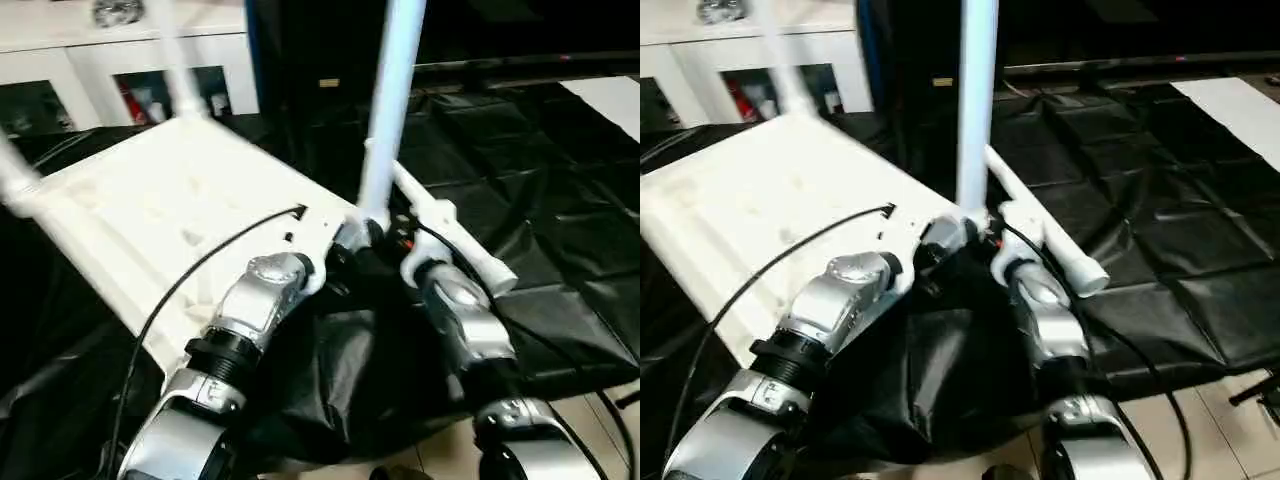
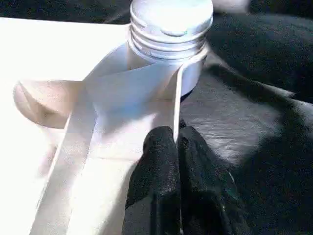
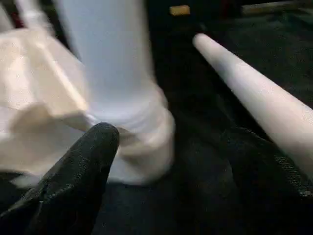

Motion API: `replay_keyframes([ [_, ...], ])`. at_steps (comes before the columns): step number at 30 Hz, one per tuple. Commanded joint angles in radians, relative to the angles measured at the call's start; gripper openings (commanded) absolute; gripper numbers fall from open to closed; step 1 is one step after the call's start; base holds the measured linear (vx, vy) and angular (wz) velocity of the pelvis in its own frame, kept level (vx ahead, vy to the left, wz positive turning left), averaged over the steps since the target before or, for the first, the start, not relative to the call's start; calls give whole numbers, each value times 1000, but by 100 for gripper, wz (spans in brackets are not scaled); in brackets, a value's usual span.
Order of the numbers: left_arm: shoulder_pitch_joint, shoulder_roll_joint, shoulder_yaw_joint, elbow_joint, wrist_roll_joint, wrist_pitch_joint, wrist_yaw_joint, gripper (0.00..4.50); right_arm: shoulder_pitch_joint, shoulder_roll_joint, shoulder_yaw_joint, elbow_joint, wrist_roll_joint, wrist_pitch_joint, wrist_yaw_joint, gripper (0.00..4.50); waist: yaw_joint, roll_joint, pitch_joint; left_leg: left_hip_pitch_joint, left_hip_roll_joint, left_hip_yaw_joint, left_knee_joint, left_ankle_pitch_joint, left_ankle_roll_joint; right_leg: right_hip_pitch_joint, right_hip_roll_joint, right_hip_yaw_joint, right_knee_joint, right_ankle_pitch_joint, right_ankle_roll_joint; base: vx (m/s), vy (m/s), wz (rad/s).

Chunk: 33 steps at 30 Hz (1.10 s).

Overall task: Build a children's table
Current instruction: Rotate leg to tighten

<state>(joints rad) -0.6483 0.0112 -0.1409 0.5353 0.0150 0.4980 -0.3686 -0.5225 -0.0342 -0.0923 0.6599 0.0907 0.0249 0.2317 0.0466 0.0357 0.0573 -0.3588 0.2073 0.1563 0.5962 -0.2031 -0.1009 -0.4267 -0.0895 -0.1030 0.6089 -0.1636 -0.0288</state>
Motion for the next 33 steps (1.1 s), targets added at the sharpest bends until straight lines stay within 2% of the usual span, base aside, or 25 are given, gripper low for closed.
replay_keyframes([
  [1,-35,3,49,3,-9,12,56,0,7,7,-4,-36,3,18,-20,380,12,7,-80,-14,-3,8,-53,-72,112,85,-44,41,-73,-157,-208,0,0,0],
  [2,-41,0,56,9,-8,15,69,0,11,9,-5,-43,3,22,-30,380,9,-1,-80,-13,-3,10,-52,-76,114,84,-40,40,-76,-153,-203,0,0,0],
  [6,-52,-2,63,21,-8,21,88,0,16,10,5,-55,-2,42,-38,380,10,3,-82,-14,-3,8,-52,-65,118,86,-41,40,-72,-133,-212,0,0,0],
  [8,-57,-4,66,32,-12,-6,95,0,24,9,18,-77,-7,70,-28,380,12,3,-83,-13,-2,7,-51,-52,128,86,-40,40,-69,-107,-220,0,0,0],
  [9,-60,-7,73,36,-22,-58,90,0,26,9,27,-84,-13,82,-26,380,12,0,-83,-15,-2,7,-50,-48,131,86,-40,40,-69,-102,-221,0,0,0],
  [11,-61,-8,75,37,-25,-70,88,44,26,9,28,-85,-14,84,-26,388,14,1,-85,-15,-2,7,-49,-41,135,85,-42,40,-67,-93,-225,0,0,0],
  [13,-88,8,105,22,-68,-129,20,44,25,5,47,-80,-22,107,-15,388,16,-4,-86,-18,-6,8,-47,-35,140,87,-42,41,-67,-92,-227,0,0,0],
  [14,-94,15,105,19,-69,-146,10,59,24,5,52,-78,-24,112,-13,388,21,-5,-89,-19,-3,7,-46,-18,142,86,-44,42,-63,-75,-232,0,0,0],
  [16,-97,22,102,16,-63,-165,10,66,24,5,55,-77,-25,116,-11,388,25,0,-85,-16,1,8,-47,-31,142,79,-43,41,-62,-83,-234,0,0,0],
  [19,-102,60,111,2,-35,-164,52,66,20,-2,88,-71,-48,149,10,388,27,2,-81,-15,2,8,-50,-59,123,81,-43,41,-64,-121,-220,0,0,0],
  [20,-96,101,121,-20,-15,-154,78,66,15,-1,104,-65,-57,170,22,388,26,9,-82,-16,3,5,-51,-60,114,83,-43,40,-61,-117,-216,0,0,0],
  [21,-96,101,121,-20,-15,-154,78,66,15,-1,104,-65,-57,170,22,388,23,7,-82,-17,2,6,-50,-58,112,83,-43,40,-62,-113,-211,0,0,0],
  [22,-79,145,141,-56,-4,-143,96,66,12,5,110,-64,-56,177,22,388,23,7,-84,-15,1,6,-50,-56,107,82,-43,41,-61,-106,-209,0,0,0],
  [23,-67,173,161,-76,0,-137,112,66,9,9,113,-66,-55,181,22,388,23,10,-84,-15,3,4,-50,-50,103,82,-44,41,-58,-93,-213,0,0,0],
  [25,-42,216,198,-113,7,-127,137,66,6,14,118,-65,-52,181,27,388,20,9,-85,-15,3,5,-50,-47,98,82,-43,41,-56,-79,-216,0,0,0],
  [26,-34,228,208,-124,9,-124,143,66,4,15,119,-65,-52,180,29,388,18,13,-86,-13,4,4,-50,-48,92,80,-43,41,-53,-69,-219,0,0,0],
  [27,6,291,245,-161,37,-120,169,66,-3,21,126,-58,-52,177,38,388,17,7,-85,-11,6,4,-51,-56,90,78,-42,41,-53,-71,-221,0,0,0],
  [29,26,324,260,-177,53,-119,183,66,-7,23,131,-56,-52,177,42,388,13,13,-84,-16,7,2,-54,-57,85,81,-42,40,-49,-76,-216,0,0,0],
  [30,93,412,301,-211,95,-104,215,66,-17,30,140,-47,-57,178,45,388,15,6,-84,-6,7,6,-52,-70,81,73,-42,42,-53,-90,-215,0,0,0],
  [31,126,451,319,-218,115,-101,226,66,-22,34,142,-40,-57,178,46,388,8,6,-82,-20,6,2,-56,-56,77,80,-41,41,-46,-84,-210,0,0,0],
  [32,165,495,335,-224,138,-103,241,66,-27,38,145,-32,-59,178,46,388,8,9,-81,-11,8,2,-56,-80,69,74,-44,42,-49,-114,-202,0,0,0],
  [33,180,511,340,-226,146,-105,247,66,-29,40,146,-29,-60,177,45,388,4,11,-79,-12,6,3,-57,-88,67,73,-42,42,-52,-131,-197,0,0,0],
])
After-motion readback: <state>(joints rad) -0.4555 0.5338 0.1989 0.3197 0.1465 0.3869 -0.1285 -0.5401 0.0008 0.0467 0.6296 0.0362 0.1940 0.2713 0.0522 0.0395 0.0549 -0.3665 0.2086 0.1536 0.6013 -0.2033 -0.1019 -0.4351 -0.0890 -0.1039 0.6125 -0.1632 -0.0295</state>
